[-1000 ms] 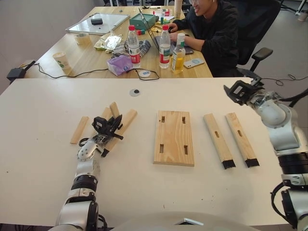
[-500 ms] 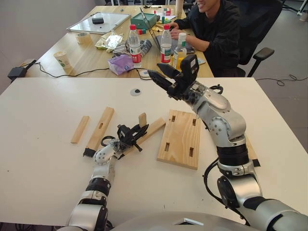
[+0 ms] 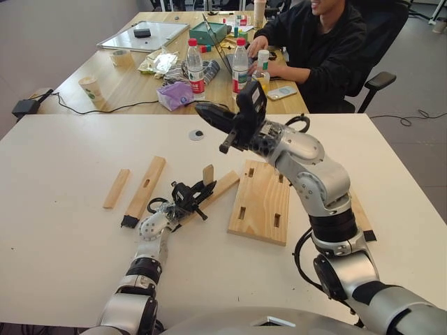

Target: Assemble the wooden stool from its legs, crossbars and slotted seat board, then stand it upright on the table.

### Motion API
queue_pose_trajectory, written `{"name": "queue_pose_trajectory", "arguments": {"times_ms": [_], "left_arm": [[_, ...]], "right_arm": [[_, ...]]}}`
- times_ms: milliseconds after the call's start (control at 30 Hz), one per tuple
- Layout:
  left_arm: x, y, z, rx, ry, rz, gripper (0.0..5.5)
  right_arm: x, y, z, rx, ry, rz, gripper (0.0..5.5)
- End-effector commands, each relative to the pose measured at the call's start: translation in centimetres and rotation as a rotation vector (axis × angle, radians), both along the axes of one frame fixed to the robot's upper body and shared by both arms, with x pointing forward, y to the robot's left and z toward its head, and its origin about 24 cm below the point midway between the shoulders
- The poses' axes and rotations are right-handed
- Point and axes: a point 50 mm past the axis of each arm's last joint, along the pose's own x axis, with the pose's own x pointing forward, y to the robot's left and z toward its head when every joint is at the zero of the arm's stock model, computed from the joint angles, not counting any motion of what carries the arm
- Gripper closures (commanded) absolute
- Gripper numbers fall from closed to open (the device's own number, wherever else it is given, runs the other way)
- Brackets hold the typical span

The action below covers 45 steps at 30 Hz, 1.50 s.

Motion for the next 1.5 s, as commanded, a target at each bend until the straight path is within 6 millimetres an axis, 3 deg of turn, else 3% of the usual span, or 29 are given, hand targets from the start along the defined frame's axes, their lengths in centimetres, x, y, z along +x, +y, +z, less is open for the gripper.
{"name": "queue_pose_trajectory", "arguments": {"times_ms": [33, 100, 167, 233, 300, 400, 433, 500, 533, 667, 767, 833, 967, 1033, 1100, 1133, 1233, 1333, 1400, 1500], "left_arm": [[-5.3, 0.0, -6.4, 0.076, 0.353, -0.020, 5.12], [-5.5, 0.1, -6.5, 0.082, 0.357, -0.022, 5.12], [-5.7, 0.3, -6.6, 0.082, 0.361, -0.015, 5.12], [-5.8, 0.4, -6.6, 0.080, 0.363, -0.009, 5.12], [-5.6, 0.5, -6.5, 0.079, 0.361, -0.006, 5.12], [-5.5, 0.5, -6.4, 0.080, 0.359, -0.004, 5.12], [-5.5, 0.5, -6.4, 0.080, 0.359, -0.003, 5.12], [-5.4, 0.5, -6.4, 0.080, 0.357, -0.002, 5.12], [-5.4, 0.4, -6.4, 0.079, 0.355, -0.003, 5.12], [-5.9, 0.4, -6.6, 0.078, 0.364, -0.004, 5.12], [-6.3, 0.7, -6.7, 0.077, 0.371, 0.003, 5.12], [-6.4, 1.1, -6.7, 0.083, 0.375, 0.009, 5.12], [-6.1, 1.1, -6.6, 0.089, 0.375, 0.007, 5.12], [-6.0, 1.0, -6.6, 0.089, 0.374, 0.003, 5.12], [-5.9, 0.9, -6.5, 0.087, 0.371, 0.000, 5.12], [-6.0, 0.8, -6.5, 0.085, 0.368, 0.002, 5.12], [-6.2, 0.7, -6.4, 0.080, 0.362, -0.001, 5.12], [-6.4, 0.9, -6.4, 0.081, 0.363, -0.001, 5.12], [-6.5, 1.1, -6.3, 0.084, 0.366, 0.003, 5.12], [-6.4, 1.3, -6.3, 0.089, 0.368, 0.010, 5.12]], "right_arm": [[-0.8, -0.2, -6.9, -0.330, 0.126, 0.085, 5.50], [-1.8, -1.2, -10.4, -0.539, 0.217, 0.149, 5.50], [-2.3, -1.7, -11.4, -0.602, 0.264, 0.179, 5.50], [-1.8, -1.0, -8.9, -0.463, 0.220, 0.180, 5.50], [-1.2, -0.6, -5.0, -0.260, 0.159, 0.191, 5.50], [0.0, -0.9, -0.3, -0.021, 0.110, 0.167, 5.50], [0.6, -1.0, 0.6, 0.033, 0.107, 0.143, 5.50], [1.4, -0.9, 0.7, 0.032, 0.103, 0.096, 5.50], [1.8, -0.7, -0.5, -0.050, 0.116, 0.067, 5.50], [0.6, -1.5, -9.3, -0.455, 0.334, 0.137, 5.50], [-1.1, -2.4, -12.3, -0.623, 0.419, 0.215, 5.50], [-0.4, -1.9, -11.2, -0.557, 0.387, 0.182, 5.50], [0.9, -0.5, -3.7, -0.212, 0.227, 0.184, 5.50], [1.4, -0.4, -0.9, -0.101, 0.179, 0.178, 5.50], [2.2, -0.1, -0.2, -0.083, 0.163, 0.129, 5.50], [2.6, 0.2, -1.1, -0.141, 0.166, 0.098, 5.50], [2.6, -0.1, -7.2, -0.432, 0.265, 0.084, 5.50], [1.0, -1.8, -11.9, -0.633, 0.337, 0.139, 5.50], [0.1, -2.0, -12.6, -0.651, 0.352, 0.180, 5.50], [1.0, -1.3, -10.9, -0.557, 0.289, 0.128, 5.50]]}}
